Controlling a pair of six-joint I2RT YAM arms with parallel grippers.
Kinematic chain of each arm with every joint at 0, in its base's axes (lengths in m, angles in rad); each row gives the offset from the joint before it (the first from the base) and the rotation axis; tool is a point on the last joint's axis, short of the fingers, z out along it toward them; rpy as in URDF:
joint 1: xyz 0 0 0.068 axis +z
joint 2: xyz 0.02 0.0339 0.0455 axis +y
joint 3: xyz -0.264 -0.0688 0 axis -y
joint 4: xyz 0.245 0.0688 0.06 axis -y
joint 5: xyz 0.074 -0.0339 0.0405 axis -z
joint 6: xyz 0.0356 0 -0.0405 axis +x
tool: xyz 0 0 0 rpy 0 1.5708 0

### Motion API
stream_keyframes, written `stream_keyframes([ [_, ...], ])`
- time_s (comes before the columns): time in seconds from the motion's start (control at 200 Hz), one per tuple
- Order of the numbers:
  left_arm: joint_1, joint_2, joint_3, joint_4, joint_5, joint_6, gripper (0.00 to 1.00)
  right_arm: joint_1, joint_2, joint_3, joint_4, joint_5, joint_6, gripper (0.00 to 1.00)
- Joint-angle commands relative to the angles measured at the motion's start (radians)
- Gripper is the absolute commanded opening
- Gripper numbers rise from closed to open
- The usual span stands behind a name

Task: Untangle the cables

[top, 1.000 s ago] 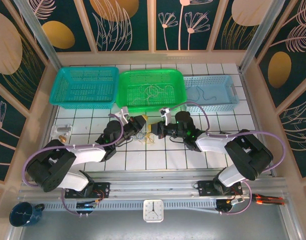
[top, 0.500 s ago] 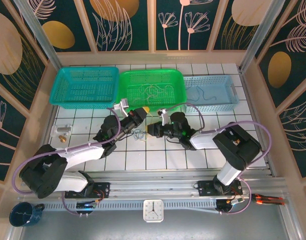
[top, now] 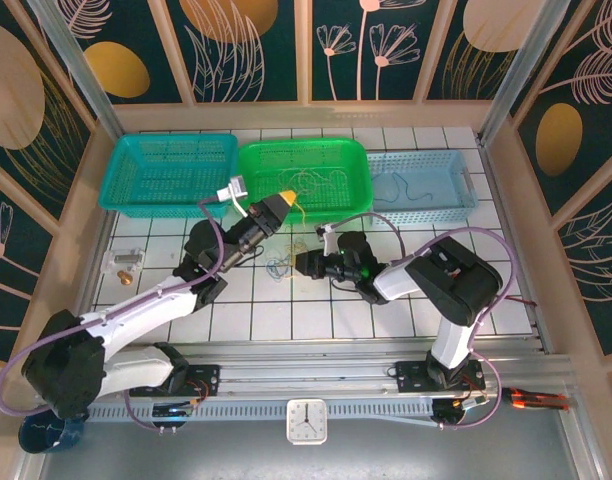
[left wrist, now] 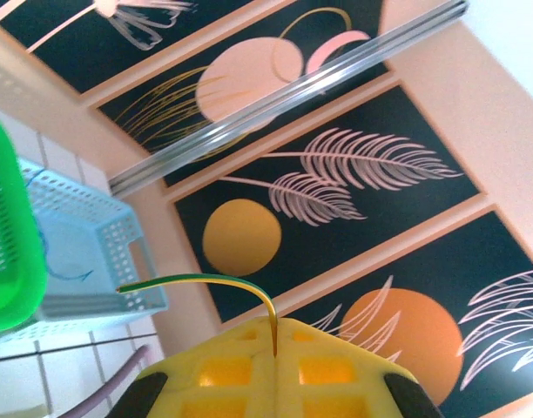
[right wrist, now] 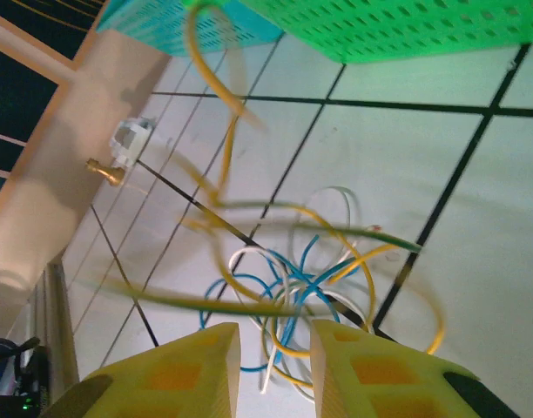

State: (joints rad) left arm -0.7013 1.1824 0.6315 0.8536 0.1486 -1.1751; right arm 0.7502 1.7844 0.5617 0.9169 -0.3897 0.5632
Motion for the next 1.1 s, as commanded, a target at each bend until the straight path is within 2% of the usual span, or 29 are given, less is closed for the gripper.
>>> stream_keyframes([
  [0.0, 0.000, -0.043, 0.048, -0.020, 0.009, 0.023, 0.00, 0.008, 0.028, -0.012, 0.060, 0.024, 0.018, 0.27],
  [0.3, 0.001, -0.114, 0.119, -0.100, -0.007, 0.069, 0.00, 0.009, 0.060, -0.012, 0.061, 0.021, 0.026, 0.27],
  [0.465, 0.000, -0.124, 0.149, -0.158, -0.006, 0.099, 0.00, 0.010, 0.025, -0.027, 0.039, 0.001, 0.030, 0.28],
  [0.641, 0.001, -0.124, 0.120, -0.168, -0.019, 0.106, 0.00, 0.013, -0.128, -0.076, -0.045, 0.004, 0.007, 0.39],
  [0.796, 0.002, -0.118, 0.097, -0.154, -0.027, 0.102, 0.00, 0.020, -0.301, -0.099, -0.193, 0.067, -0.056, 0.49],
  [1.096, 0.000, -0.106, 0.084, -0.147, -0.029, 0.101, 0.00, 0.042, -0.531, -0.040, -0.392, 0.154, -0.185, 0.56],
])
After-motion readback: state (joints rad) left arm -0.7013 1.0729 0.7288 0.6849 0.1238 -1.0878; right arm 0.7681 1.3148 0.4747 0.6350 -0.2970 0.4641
